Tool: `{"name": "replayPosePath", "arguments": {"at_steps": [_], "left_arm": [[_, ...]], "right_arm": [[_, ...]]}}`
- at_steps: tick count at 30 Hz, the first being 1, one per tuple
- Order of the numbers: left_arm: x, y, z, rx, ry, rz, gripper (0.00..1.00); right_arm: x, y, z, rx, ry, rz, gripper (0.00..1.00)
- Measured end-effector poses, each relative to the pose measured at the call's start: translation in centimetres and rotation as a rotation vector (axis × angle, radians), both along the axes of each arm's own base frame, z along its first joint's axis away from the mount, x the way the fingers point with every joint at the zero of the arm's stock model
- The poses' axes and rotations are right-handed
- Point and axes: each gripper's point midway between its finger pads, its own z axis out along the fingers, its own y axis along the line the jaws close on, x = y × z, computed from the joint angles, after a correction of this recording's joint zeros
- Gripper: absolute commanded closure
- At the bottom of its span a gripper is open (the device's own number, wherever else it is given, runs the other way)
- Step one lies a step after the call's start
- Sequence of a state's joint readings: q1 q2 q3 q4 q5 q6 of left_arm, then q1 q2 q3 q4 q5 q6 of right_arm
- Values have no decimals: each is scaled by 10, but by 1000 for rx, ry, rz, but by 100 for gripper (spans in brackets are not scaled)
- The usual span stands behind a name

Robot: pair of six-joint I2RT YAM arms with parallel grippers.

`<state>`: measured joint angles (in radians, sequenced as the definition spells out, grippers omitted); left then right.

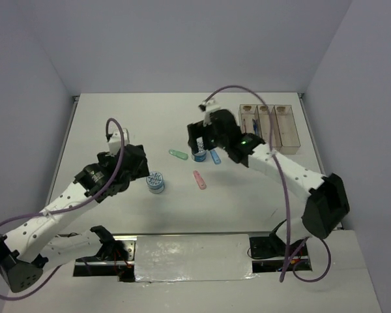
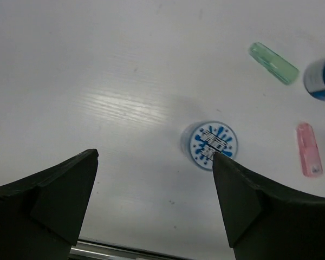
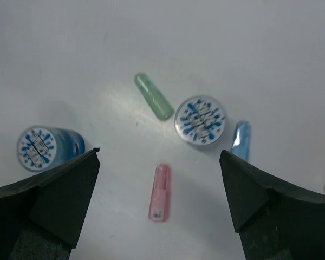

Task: Sort the stationery into containers
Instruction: Pick up the stationery from the center of the board.

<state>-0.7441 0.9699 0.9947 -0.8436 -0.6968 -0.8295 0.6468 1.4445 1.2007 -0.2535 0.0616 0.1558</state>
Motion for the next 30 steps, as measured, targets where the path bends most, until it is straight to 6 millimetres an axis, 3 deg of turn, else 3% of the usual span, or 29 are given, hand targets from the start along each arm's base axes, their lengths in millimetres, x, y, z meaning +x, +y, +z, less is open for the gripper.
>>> {"name": "replayPosePath", "arguments": {"at_steps": [2,5,8,10,14,20,23,25,26,30], "left_arm": [[7,20,-6,6,40,62,1],[11,40,-1,29,47,100,1],[12,45,9,44,21,95,1],[12,44,8,44,12,75,1],[6,40,-6,54,56,25,1],[7,35,-6,47,57,-11,1],[8,33,-6,39,53,-19,1],[8,32,-6,37,53,-26,1],[8,32,-7,42,54,-31,1],[7,31,-8,44,57,-41,1]], "right_arm": [[-14,18,-45,-60,94,17,2],[-32,23,-123,-197,250,3,6],[-49,17,-170,-305,351,-13,13],[-54,16,-179,-325,375,-21,19],[-54,20,-179,-307,375,-30,31],[-64,20,-202,-342,421,-23,35],[-66,22,-203,-351,413,-20,51],[-65,20,-204,-357,408,-22,91],[-65,21,-203,-356,406,-22,100],[-73,27,-202,-342,405,-6,100]]}}
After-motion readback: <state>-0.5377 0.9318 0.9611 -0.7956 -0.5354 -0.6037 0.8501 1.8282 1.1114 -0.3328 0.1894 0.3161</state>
